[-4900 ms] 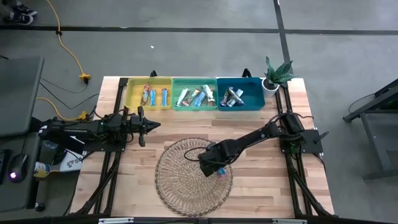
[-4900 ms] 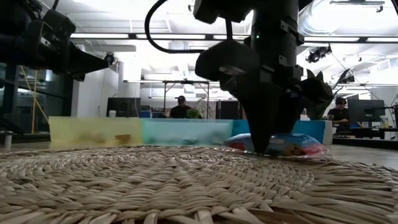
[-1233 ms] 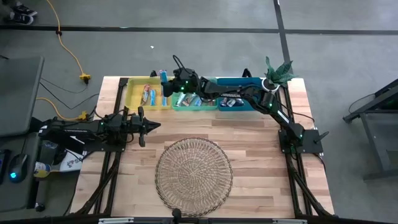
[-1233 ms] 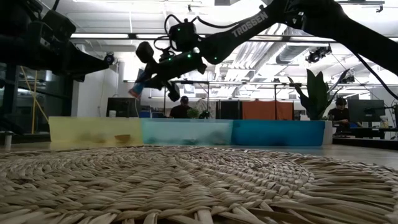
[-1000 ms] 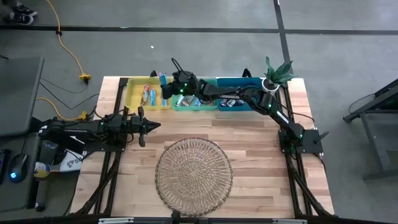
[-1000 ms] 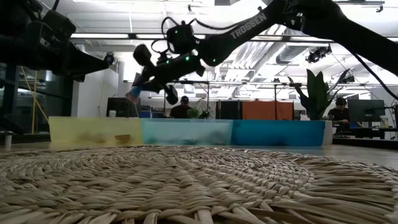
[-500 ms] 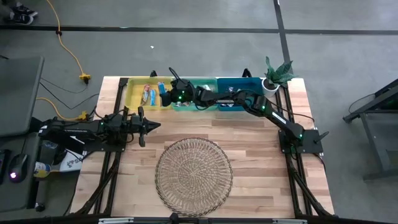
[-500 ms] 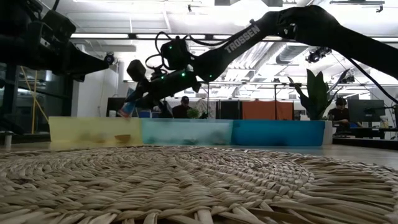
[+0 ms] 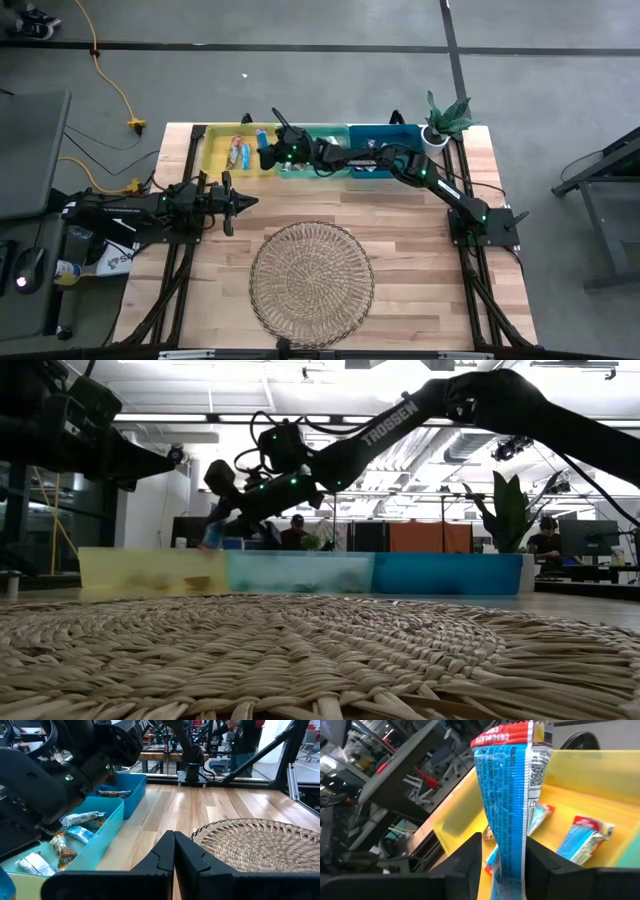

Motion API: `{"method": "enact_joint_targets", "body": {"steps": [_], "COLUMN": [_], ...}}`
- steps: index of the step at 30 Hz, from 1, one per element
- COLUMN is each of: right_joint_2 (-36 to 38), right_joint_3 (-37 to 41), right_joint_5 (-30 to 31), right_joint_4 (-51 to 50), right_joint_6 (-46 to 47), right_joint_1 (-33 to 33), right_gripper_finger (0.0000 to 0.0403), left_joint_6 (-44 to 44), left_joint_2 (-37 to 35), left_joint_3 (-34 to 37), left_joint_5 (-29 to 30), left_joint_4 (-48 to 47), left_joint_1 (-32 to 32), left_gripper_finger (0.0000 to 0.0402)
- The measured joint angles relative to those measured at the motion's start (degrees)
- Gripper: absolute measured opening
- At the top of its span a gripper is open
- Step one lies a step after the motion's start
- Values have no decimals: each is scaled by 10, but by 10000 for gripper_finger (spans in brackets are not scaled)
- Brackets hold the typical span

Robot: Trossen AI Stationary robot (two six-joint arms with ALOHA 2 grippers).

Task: Pick and place Granola Bars by type
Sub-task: Put the red granola bar into the yellow bin

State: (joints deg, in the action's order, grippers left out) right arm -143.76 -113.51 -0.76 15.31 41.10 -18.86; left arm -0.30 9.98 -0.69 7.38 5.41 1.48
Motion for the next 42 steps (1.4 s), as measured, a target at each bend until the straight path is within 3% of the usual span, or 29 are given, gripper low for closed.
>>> {"method": "enact_joint_targets", "body": {"steps": [36,42], "right_joint_2": [0,0], "right_joint_3": [0,0], "right_joint_5": [-58,-61], "right_joint_4": [-10,-14], "right_joint_6": [-31,-37], "right_joint_1": [-18,-18], "right_gripper_finger": [102,138], "left_joint_6": [0,0], "left_joint_2": [0,0], "left_joint_3": [0,0], "left_joint_5": [0,0], "left_joint_4": [0,0], "left_joint_1": [0,0], "left_gripper_finger": [0,0]}}
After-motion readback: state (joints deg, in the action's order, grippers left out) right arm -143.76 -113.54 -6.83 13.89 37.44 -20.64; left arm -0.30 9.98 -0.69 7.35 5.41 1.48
